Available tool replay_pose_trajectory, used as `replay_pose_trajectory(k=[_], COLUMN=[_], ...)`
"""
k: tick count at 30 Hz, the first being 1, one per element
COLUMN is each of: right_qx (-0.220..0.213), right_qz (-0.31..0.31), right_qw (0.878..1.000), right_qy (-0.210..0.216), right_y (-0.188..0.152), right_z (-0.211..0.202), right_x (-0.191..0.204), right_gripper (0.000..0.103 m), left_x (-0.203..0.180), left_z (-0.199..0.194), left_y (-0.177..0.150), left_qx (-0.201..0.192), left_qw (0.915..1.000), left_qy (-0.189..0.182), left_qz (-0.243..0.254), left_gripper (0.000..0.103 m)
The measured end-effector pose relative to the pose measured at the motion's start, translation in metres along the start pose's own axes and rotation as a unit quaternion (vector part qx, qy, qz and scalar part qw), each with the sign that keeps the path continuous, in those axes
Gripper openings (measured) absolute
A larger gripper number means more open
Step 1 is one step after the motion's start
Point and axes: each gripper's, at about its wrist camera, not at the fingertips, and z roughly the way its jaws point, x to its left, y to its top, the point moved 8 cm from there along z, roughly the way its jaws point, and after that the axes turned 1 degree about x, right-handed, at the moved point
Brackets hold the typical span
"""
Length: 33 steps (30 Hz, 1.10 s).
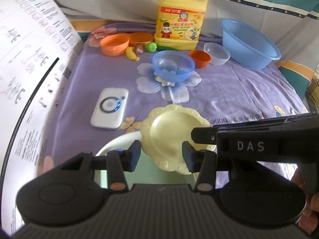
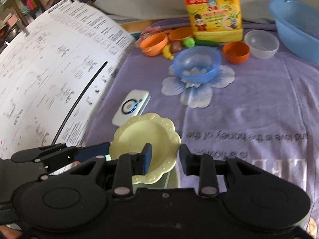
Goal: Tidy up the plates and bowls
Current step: 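Carry the yellow plate with the right gripper and lower it onto the green tray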
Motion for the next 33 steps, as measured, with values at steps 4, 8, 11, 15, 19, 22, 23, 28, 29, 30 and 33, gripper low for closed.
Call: replay_pose_trajectory(k=[4, 8, 11, 15, 19, 22, 23, 28, 29, 30, 33], right_qx=[0.021, 0.04, 0.049, 0.058, 0.066, 0.072, 0.073, 0.08, 0.081, 0.082, 0.084], right_qz=[-0.006, -0.015, -0.021, -0.025, -0.025, -0.025, -0.026, -0.027, -0.027, -0.027, -0.027], right_qw=[1.0, 0.999, 0.999, 0.998, 0.997, 0.997, 0.997, 0.996, 0.996, 0.996, 0.996], right_qy=[0.006, 0.007, 0.006, 0.006, 0.004, 0.004, 0.004, 0.006, 0.006, 0.007, 0.008], right_y=[-0.016, -0.031, -0.037, -0.042, -0.044, -0.046, -0.046, -0.047, -0.047, -0.047, -0.046], right_z=[0.006, 0.012, 0.017, 0.022, 0.029, 0.034, 0.035, 0.04, 0.042, 0.043, 0.045], right_x=[0.011, 0.018, 0.023, 0.026, 0.029, 0.029, 0.03, 0.031, 0.031, 0.031, 0.031], right_gripper=[0.031, 0.031, 0.031, 0.031, 0.031, 0.031, 0.031, 0.031, 0.031, 0.031, 0.032], left_x=[0.01, 0.018, 0.023, 0.029, 0.032, 0.034, 0.035, 0.039, 0.04, 0.041, 0.042], left_z=[-0.007, -0.008, -0.009, -0.007, -0.003, 0.001, 0.002, 0.007, 0.008, 0.008, 0.01], left_y=[-0.021, -0.04, -0.049, -0.057, -0.06, -0.062, -0.063, -0.065, -0.065, -0.065, -0.065], left_qx=[0.008, 0.019, 0.023, 0.028, 0.032, 0.036, 0.037, 0.043, 0.044, 0.045, 0.046], left_qw=[0.9999, 0.9997, 0.9995, 0.9992, 0.999, 0.9989, 0.9988, 0.9985, 0.9984, 0.9984, 0.9983], left_qy=[0.0, 0.001, -0.002, -0.003, -0.004, -0.003, -0.003, -0.003, -0.003, -0.003, -0.003], left_qz=[-0.008, -0.013, -0.021, -0.027, -0.029, -0.03, -0.03, -0.034, -0.035, -0.035, -0.037], left_gripper=[0.044, 0.044, 0.044, 0.044, 0.044, 0.044, 0.044, 0.044, 0.044, 0.044, 0.044])
